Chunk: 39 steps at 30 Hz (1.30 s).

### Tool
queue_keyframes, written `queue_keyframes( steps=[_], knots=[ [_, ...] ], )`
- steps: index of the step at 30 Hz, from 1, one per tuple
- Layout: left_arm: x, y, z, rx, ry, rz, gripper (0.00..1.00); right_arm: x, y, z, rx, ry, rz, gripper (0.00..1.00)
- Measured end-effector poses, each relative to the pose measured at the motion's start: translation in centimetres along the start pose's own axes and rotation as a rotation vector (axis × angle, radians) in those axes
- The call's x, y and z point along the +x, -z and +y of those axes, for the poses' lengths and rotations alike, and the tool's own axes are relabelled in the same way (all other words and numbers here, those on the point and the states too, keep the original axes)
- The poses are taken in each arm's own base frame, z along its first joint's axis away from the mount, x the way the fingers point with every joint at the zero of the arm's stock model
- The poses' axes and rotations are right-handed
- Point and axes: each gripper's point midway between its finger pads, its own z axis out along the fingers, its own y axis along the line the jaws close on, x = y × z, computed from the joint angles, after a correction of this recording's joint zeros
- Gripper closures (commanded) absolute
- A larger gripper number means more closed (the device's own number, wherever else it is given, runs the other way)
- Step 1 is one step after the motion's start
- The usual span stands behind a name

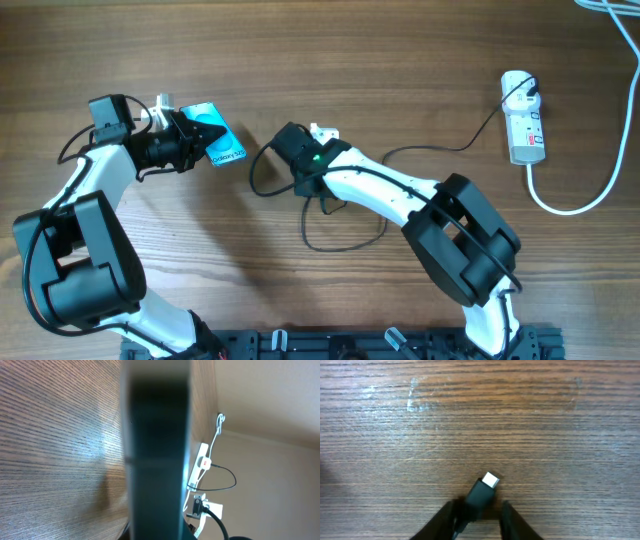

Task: Plug charger to phone and switch on socket
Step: 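Lower the right gripper and grasp the black USB-C cable end, then carry the cable plug with the right gripper toward the phone's port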

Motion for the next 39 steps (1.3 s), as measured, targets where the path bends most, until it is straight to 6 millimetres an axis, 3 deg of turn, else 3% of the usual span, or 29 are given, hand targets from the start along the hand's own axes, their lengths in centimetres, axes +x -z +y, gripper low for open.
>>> queue_keyframes(
  steps=[7, 11, 13, 23, 29, 32, 34, 36, 39],
  knots=[
    [0.0, 0.0, 0.0, 0.0, 0.0, 0.0, 0.96, 0.5, 0.2, 0.9, -0.063, -0.008, 0.051, 0.61],
    [0.0, 0.0, 0.0, -0.001, 0.0, 0.0, 0.96, 0.9, 0.3, 1.1, -0.078, -0.04, 0.076, 0.85],
    [0.0, 0.0, 0.0, -0.002, 0.0, -0.001, 0.96, 1.2, 0.3, 1.3, -0.084, -0.077, 0.092, 0.91],
    [0.0, 0.0, 0.0, -0.003, 0.0, -0.002, 0.96, 1.2, 0.3, 1.1, -0.069, -0.195, 0.091, 0.96],
    [-0.2, 0.0, -0.1, 0.001, -0.045, -0.007, 0.96, 1.3, 0.4, 1.1, -0.075, -0.03, 0.09, 0.96],
    [0.1, 0.0, 0.1, -0.005, -0.082, 0.002, 0.96, 1.3, 0.6, 1.8, -0.169, 0.085, 0.13, 0.96],
    [0.1, 0.0, 0.1, -0.004, -0.112, 0.002, 0.96, 1.3, 1.0, 3.2, -0.291, 0.159, 0.151, 0.96],
    [0.2, 0.0, 0.0, 0.004, -0.142, 0.007, 0.96, 1.4, 2.2, 5.6, -0.476, 0.27, 0.17, 0.96],
    [0.7, 0.1, -1.0, 0.063, -0.207, 0.033, 0.96, 3.1, 4.8, 8.1, -0.707, 0.419, 0.225, 0.96]
  ],
)
